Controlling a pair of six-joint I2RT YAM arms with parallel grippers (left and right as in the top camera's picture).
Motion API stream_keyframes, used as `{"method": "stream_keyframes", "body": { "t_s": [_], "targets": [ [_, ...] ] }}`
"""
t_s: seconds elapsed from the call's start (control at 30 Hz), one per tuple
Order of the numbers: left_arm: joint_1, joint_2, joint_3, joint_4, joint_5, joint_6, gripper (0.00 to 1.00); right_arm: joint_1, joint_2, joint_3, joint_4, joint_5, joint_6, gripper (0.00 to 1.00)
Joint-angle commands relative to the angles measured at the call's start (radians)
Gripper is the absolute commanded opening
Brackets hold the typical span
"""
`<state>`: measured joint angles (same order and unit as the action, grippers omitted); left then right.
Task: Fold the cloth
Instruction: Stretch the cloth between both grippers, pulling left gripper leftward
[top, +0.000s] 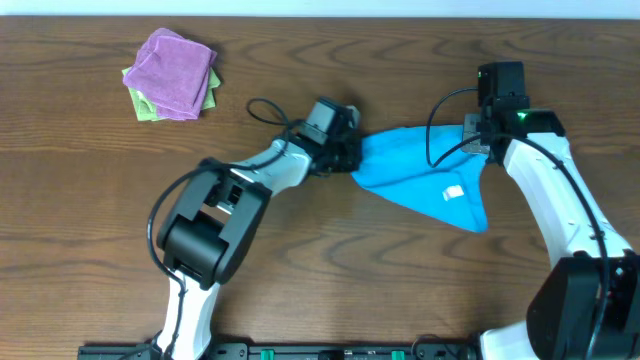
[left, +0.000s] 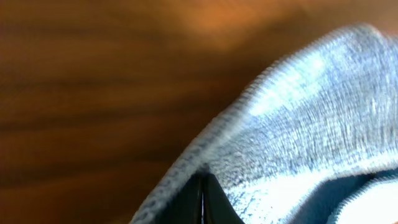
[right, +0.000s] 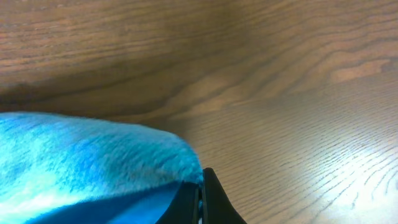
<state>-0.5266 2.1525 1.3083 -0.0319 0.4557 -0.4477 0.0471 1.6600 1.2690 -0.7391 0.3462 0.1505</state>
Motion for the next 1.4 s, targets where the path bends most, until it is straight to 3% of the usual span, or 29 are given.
{"method": "stream_keyframes", "body": {
  "t_s": [0.0,0.13,0.27,0.43,0.5,0.6,0.67,0.8,1.37],
  "targets": [
    [0.053,0.051,-0.02,-0.022,-0.13,0.029,0.06,-0.014,-0.009,0.035,0.005,0.047,-0.018,0.01],
    [0.082,0.051,-0.002,-0.015,-0.148,0.034,0.06,-0.014,-0.009,0.04,0.013,0.071,-0.018,0.04],
    [0.1,0.051,0.027,-0.016,-0.15,0.06,0.05,-0.016,-0.009,0.04,0.022,0.132,-0.018,0.17],
    [0.104,0.051,0.047,-0.016,-0.15,0.064,0.05,-0.017,-0.009,0.04,0.025,0.182,-0.018,0.27],
    [0.104,0.051,0.05,-0.016,-0.15,0.064,0.06,-0.017,-0.013,0.04,0.008,0.111,-0.023,0.27],
    [0.104,0.051,0.053,-0.016,-0.151,0.068,0.05,-0.017,-0.019,0.04,-0.04,-0.216,-0.132,0.32],
    [0.104,0.051,0.056,-0.016,-0.15,0.068,0.06,-0.017,-0.011,0.039,-0.058,-0.316,-0.15,0.33],
    [0.106,0.051,0.07,-0.016,-0.152,0.071,0.06,-0.018,0.026,0.039,-0.063,-0.404,-0.18,0.37],
    [0.138,0.051,0.089,-0.024,-0.152,0.079,0.06,-0.033,0.264,0.039,-0.016,-0.639,-0.181,0.39]
  ]
}}
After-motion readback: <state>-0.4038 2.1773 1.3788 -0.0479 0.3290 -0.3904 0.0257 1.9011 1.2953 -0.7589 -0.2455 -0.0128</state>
